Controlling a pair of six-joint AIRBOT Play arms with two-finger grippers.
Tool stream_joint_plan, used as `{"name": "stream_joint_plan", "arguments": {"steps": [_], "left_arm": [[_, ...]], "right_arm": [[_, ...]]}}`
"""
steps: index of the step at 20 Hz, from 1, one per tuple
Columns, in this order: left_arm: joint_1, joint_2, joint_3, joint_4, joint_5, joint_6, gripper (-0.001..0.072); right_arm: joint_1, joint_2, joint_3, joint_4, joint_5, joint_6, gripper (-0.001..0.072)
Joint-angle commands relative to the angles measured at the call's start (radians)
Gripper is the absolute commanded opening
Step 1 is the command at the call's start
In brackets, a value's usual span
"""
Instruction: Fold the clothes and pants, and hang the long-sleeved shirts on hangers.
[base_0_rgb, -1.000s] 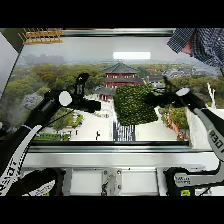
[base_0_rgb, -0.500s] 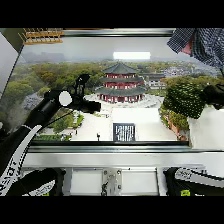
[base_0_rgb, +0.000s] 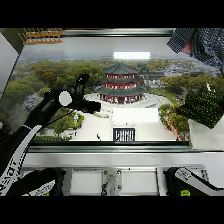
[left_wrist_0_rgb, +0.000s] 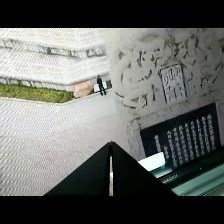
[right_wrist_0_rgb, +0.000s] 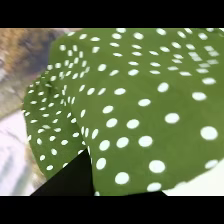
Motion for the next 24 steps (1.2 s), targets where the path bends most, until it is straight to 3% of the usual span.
{"name": "stream_joint_plan", "arguments": {"steps": [1,4,9,10,11,12,15,17,21,24], "left_arm": [[0.000,0.000,0.000,0.002,0.001,-0.001,0.0003],[0.000,0.000,0.000,0.002,0.000,-0.001,0.0003],[0.000,0.000,0.000,0.002,0.000,-0.001,0.0003],[0.000,0.000,0.000,0.002,0.000,-0.001,0.0003],[0.000,0.000,0.000,0.002,0.000,-0.001,0.0003],[0.000,0.000,0.000,0.002,0.000,0.000,0.0003],[0.000,0.000,0.000,0.002,-0.001,0.016,0.0003],[0.000,0.000,0.000,0.002,0.000,0.016,0.0004],[0.000,0.000,0.000,0.001,0.004,0.015,0.0003],[0.000,0.000,0.000,0.001,0.003,0.015,0.0003]], "right_arm": [[-0.005,0.077,-0.026,-0.281,0.146,0.112,0.0007],[-0.005,0.129,-0.129,-0.365,0.174,0.161,0.0007],[-0.005,0.156,-0.304,-0.369,0.174,0.174,0.0027],[-0.005,0.156,-0.326,-0.369,0.177,0.174,0.0213],[-0.005,0.156,-0.337,-0.370,0.190,0.174,0.0461],[-0.006,0.156,-0.338,-0.375,0.212,0.174,0.0591],[-0.005,0.200,-0.299,-0.439,0.243,0.174,0.0584],[0.006,0.290,-0.265,-0.419,0.183,0.167,0.0581],[0.180,0.442,-0.259,-0.240,0.099,0.033,0.0581],[0.403,0.437,-0.260,-0.144,0.099,0.023,0.0581]]}}
